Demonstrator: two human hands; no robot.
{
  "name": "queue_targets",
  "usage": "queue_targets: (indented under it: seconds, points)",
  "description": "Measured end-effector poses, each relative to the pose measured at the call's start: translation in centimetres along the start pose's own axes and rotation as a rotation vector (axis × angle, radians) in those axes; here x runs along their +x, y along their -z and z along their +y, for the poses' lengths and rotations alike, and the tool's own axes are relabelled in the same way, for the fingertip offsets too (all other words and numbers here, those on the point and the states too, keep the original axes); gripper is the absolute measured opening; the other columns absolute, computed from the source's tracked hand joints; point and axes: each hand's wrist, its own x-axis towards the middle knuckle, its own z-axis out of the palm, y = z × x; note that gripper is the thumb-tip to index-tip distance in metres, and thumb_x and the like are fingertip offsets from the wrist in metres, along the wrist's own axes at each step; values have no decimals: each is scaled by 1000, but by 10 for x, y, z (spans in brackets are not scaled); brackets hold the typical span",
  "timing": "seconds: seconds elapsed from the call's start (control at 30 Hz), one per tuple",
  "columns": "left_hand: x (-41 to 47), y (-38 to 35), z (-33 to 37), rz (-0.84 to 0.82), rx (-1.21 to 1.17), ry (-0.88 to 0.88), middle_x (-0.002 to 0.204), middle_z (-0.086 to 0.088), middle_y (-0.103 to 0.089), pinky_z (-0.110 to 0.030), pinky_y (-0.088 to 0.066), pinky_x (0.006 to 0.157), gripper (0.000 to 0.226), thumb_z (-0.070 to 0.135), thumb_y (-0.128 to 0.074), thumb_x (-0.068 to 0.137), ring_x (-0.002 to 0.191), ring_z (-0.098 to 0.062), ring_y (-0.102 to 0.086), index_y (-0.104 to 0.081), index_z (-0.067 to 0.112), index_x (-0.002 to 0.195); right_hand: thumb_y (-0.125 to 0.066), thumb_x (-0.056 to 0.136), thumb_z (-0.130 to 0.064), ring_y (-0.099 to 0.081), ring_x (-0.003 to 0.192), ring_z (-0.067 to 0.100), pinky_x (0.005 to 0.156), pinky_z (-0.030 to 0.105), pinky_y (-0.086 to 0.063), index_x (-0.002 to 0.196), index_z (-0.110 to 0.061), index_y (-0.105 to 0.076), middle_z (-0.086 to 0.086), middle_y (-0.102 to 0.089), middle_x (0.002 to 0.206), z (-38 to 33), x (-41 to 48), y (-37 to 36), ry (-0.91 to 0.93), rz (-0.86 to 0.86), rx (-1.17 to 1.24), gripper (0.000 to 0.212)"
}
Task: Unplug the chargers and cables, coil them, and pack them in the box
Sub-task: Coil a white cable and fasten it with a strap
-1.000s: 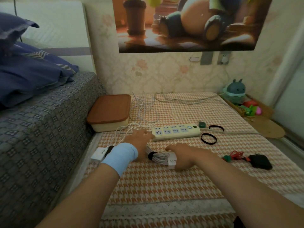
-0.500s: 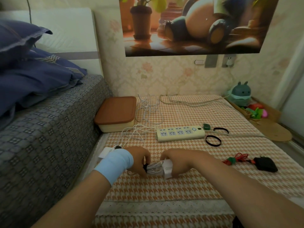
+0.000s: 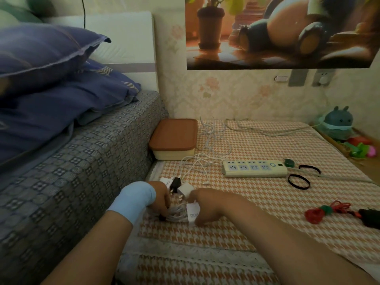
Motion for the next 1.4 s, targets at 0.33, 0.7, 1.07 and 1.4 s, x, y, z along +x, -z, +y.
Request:
queue_targets:
  seconds: [0.33, 0.7, 1.07, 1.4]
  points:
    - [26, 10, 8, 433, -260, -142, 133, 0, -59, -27, -50, 84, 35, 12, -52, 96, 112, -21, -59, -63, 27, 126, -53, 98, -17, -58, 118, 23, 98, 40, -52, 132, -25, -60, 4, -59, 137, 31, 27, 18, -97, 324, 194, 36]
    - [78, -2, 31, 451, 217, -232, 113, -2, -64, -44, -29, 106, 35, 40, -55, 87, 111, -30, -55, -55, 35, 122, -67, 83, -18, -60, 100, 26, 82, 39, -53, 140, -28, -48, 5, -64, 124, 37, 57, 1, -5, 253, 124, 61]
    - [65, 27, 52, 535, -909, -413, 107, -2, -60, -38, -53, 87, 51, 41, -75, 82, 98, -19, -62, -44, 24, 119, -75, 86, -11, -68, 95, 21, 74, 38, -61, 132, -27, -52, -1, -60, 119, 61, 14, 32, 123, 509, 715, 54]
    - [59, 31, 73, 446, -124, -306, 103, 13, -70, -32, -39, 106, 15, 31, -65, 86, 104, -11, -60, -69, 37, 99, -52, 81, 8, -56, 57, 22, 55, 34, -43, 105, -13, -56, 20, -63, 97, 102, -49, 50, -4, 501, 1187, 32]
